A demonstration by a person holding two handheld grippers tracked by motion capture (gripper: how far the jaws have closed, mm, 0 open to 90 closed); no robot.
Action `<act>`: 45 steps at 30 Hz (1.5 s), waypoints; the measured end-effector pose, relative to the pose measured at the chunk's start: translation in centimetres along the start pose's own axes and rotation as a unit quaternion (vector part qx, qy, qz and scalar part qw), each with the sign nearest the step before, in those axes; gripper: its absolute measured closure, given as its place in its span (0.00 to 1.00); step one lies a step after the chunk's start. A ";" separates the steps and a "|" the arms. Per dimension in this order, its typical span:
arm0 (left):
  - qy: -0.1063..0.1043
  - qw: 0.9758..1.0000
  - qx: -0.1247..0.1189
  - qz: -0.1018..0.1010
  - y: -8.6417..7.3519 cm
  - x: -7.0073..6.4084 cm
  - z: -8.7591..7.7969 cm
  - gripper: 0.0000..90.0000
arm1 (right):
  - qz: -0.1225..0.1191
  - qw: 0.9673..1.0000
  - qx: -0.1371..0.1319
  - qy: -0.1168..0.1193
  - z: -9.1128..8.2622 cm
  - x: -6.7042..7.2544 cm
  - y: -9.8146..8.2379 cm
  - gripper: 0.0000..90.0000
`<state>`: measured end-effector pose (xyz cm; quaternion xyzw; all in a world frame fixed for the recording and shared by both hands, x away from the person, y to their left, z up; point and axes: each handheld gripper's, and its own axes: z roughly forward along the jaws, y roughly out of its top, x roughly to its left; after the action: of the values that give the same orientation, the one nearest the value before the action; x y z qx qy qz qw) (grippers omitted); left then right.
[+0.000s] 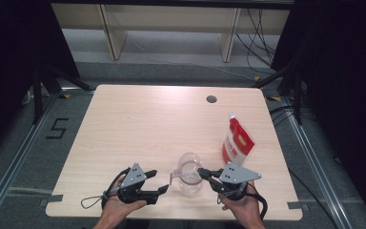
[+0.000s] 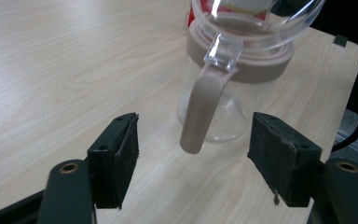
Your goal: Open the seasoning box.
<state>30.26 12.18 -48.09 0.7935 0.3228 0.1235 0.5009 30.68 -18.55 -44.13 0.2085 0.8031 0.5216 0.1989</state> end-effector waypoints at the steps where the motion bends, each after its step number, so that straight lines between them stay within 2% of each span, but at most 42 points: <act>1: 0.002 1.000 0.002 -0.005 -0.2 0.0 0.1 0.34 | 0.001 1.000 -0.004 -0.002 0.1 0.1 0.1 0.99; 6: 0.012 1.000 0.015 -0.013 -0.8 0.2 0.2 0.30 | -0.001 1.000 -0.001 0.005 0.4 0.2 0.5 0.99; 7: 0.015 1.000 0.015 -0.016 -0.8 0.2 0.1 0.30 | -0.003 1.000 -0.003 0.004 0.5 0.3 0.6 0.99; 8: 0.019 1.000 0.015 -0.007 -0.8 0.3 0.0 0.30 | -0.009 1.000 -0.001 0.001 0.6 0.3 0.7 0.99; 10: 0.022 1.000 0.014 -0.015 -0.9 0.3 -0.1 0.29 | -0.006 1.000 -0.003 0.009 0.8 0.4 0.8 0.99; 11: 0.019 1.000 0.011 -0.015 -1.0 0.3 -0.1 0.29 | -0.001 1.000 -0.009 0.001 0.9 0.6 0.8 0.99; 13: 0.020 1.000 0.014 -0.012 -1.1 0.3 -0.1 0.29 | -0.008 1.000 -0.007 0.004 1.0 0.6 1.0 0.99; 14: 0.017 1.000 0.014 -0.014 -1.1 0.2 0.0 0.28 | -0.002 1.000 -0.009 0.005 1.0 0.7 1.0 0.99; 16: 0.015 1.000 0.017 -0.021 -1.2 0.1 0.0 0.28 | -0.010 1.000 -0.012 0.006 1.2 0.6 1.2 0.99; 17: 0.014 1.000 0.015 -0.014 -1.2 0.1 0.0 0.28 | -0.001 1.000 -0.012 0.007 1.2 0.7 1.2 0.98; 18: 0.015 1.000 0.019 -0.009 -1.2 0.1 0.0 0.27 | -0.018 1.000 -0.013 0.007 1.3 0.5 1.4 0.98; 19: 0.012 1.000 0.020 -0.010 -1.2 0.0 0.0 0.27 | 0.001 1.000 -0.012 0.008 1.4 0.8 1.5 0.98; 21: 0.018 0.999 0.024 -0.011 -1.2 -0.1 0.0 0.26 | -0.006 1.000 -0.011 0.011 1.7 0.8 1.6 0.98; 23: 0.015 0.999 0.023 -0.017 -1.3 -0.2 0.1 0.26 | -0.010 1.000 -0.007 0.020 2.0 0.9 1.7 0.98; 26: 0.017 0.999 0.024 -0.011 -1.4 -0.2 0.2 0.25 | -0.013 1.000 -0.004 0.022 2.3 1.2 1.6 0.97; 28: 0.017 0.999 0.021 -0.019 -1.4 -0.2 0.1 0.25 | -0.015 1.000 -0.004 0.020 2.5 1.4 1.6 0.97; 29: 0.022 0.999 0.021 -0.017 -1.3 -0.2 0.1 0.25 | -0.021 1.000 -0.002 0.023 2.5 1.4 1.6 0.97; 32: 0.022 0.999 0.019 -0.014 -1.3 -0.1 0.0 0.25 | -0.018 0.999 0.001 0.029 2.7 1.6 1.6 0.97; 33: 0.019 1.000 0.020 -0.010 -1.2 0.0 0.0 0.25 | -0.020 1.000 -0.001 0.024 2.7 1.7 1.6 0.97; 34: 0.021 1.000 0.014 -0.013 -1.2 -0.1 0.0 0.25 | -0.013 1.000 -0.002 0.026 2.8 1.8 1.5 0.97; 36: 0.020 1.000 0.016 -0.010 -1.2 -0.1 -0.1 0.25 | -0.019 1.000 -0.002 0.023 2.9 1.7 1.5 0.97; 39: 0.020 1.000 0.014 -0.019 -1.2 -0.2 0.0 0.25 | -0.020 0.999 0.004 0.031 2.8 1.7 1.4 0.97; 40: 0.020 1.000 0.015 -0.018 -1.3 -0.2 0.0 0.25 | -0.018 1.000 -0.001 0.024 2.9 1.8 1.4 0.97; 45: 0.018 1.000 0.017 -0.017 -1.3 -0.2 0.0 0.25 | -0.024 0.999 -0.001 0.033 2.9 2.1 1.7 0.97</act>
<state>29.62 12.42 -49.18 0.7942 0.3469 0.1234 0.4833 30.74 -14.60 -43.93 0.1721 0.8135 0.5239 0.1846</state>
